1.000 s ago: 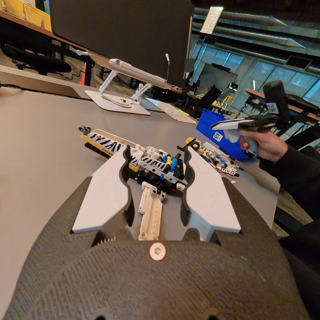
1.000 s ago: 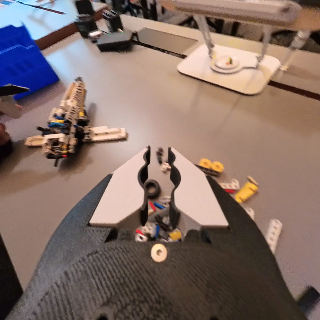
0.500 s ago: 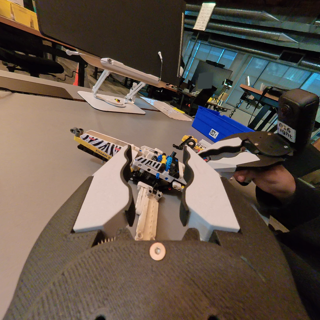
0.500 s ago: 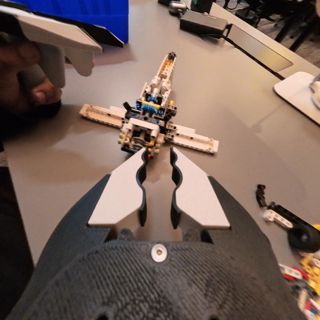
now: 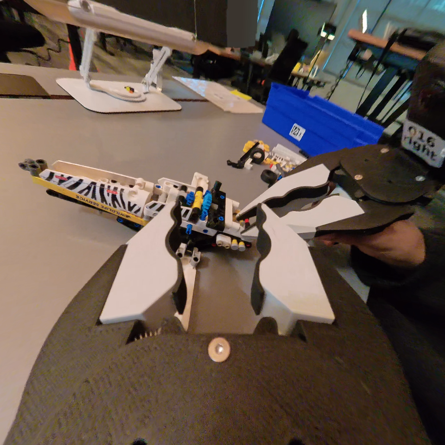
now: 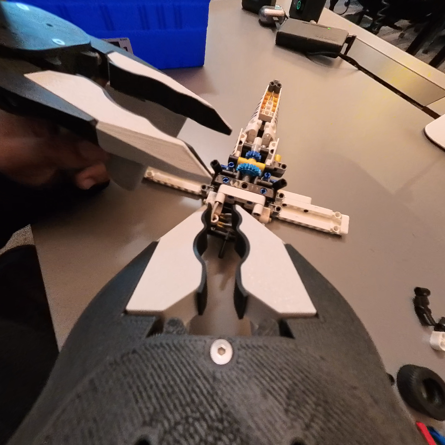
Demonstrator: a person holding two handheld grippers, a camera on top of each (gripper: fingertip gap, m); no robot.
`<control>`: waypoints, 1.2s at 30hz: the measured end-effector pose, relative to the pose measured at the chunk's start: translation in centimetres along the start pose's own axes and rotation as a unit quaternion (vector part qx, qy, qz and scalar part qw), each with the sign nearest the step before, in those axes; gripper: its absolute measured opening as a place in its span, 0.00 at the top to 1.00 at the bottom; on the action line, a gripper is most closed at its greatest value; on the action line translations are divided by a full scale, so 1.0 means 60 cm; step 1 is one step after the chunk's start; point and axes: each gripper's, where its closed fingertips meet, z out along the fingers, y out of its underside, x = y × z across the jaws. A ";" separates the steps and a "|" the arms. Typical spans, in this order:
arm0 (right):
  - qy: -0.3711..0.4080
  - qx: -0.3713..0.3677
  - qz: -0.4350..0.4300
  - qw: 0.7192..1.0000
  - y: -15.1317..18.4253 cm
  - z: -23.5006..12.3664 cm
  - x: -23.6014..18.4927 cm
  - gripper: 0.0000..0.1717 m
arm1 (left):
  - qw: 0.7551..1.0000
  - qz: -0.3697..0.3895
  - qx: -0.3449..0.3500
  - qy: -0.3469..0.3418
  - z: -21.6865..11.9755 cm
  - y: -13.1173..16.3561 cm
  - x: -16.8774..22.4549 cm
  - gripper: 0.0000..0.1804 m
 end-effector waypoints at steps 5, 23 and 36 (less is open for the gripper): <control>-0.012 -0.002 0.001 1.000 0.004 0.009 -0.008 0.93 | 0.989 0.087 -0.080 -0.093 0.013 0.030 -0.024 0.69; 0.041 -0.001 -0.040 0.998 0.008 0.001 0.008 0.97 | 0.968 0.181 -0.090 -0.147 0.030 0.030 -0.024 0.71; 0.008 0.023 0.051 0.998 0.030 -0.045 0.013 0.97 | 0.957 0.186 -0.079 -0.206 -0.002 0.020 -0.068 1.00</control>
